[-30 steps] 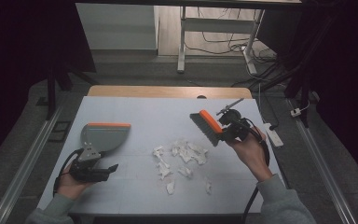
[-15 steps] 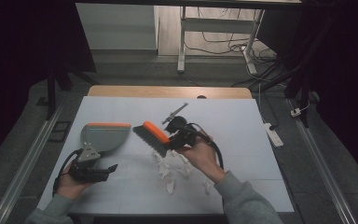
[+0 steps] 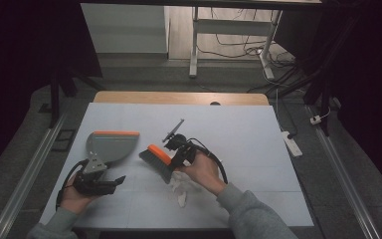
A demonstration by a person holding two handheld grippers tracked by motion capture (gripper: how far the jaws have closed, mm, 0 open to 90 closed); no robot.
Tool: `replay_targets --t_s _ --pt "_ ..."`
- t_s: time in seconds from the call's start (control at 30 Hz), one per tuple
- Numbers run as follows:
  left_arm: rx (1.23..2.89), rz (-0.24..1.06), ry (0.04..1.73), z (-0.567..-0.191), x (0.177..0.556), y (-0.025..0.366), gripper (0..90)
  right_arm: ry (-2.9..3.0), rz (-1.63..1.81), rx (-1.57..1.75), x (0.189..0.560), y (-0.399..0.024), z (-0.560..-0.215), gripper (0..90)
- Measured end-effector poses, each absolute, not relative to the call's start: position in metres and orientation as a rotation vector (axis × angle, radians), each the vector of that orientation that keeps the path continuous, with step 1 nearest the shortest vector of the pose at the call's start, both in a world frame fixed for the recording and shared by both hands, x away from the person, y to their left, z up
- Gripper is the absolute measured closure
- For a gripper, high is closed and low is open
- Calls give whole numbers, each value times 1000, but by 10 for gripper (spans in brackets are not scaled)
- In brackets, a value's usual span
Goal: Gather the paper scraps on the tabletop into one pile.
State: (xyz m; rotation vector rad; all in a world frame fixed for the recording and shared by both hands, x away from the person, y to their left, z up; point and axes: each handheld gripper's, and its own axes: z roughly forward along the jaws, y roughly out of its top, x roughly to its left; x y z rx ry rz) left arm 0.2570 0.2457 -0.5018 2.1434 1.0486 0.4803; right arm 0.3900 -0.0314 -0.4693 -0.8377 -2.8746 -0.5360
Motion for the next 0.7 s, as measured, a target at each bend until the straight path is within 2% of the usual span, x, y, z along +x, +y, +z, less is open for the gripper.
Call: replay_targets --t_s 0.23,0.4,0.6,0.7 --pt "2147 476 1046 -503 258 245 295 -2851 -556 -1015 401 -77 -462 698" --pt "2156 479 1044 -503 257 244 295 -2879 -638 -1029 401 -97 -444 698" --pt "2151 480 1049 -503 258 244 295 -2862 -831 -1012 399 -102 -409 698" --pt "2155 481 1047 -503 258 244 295 -2852 -862 -1005 401 -95 -404 698"
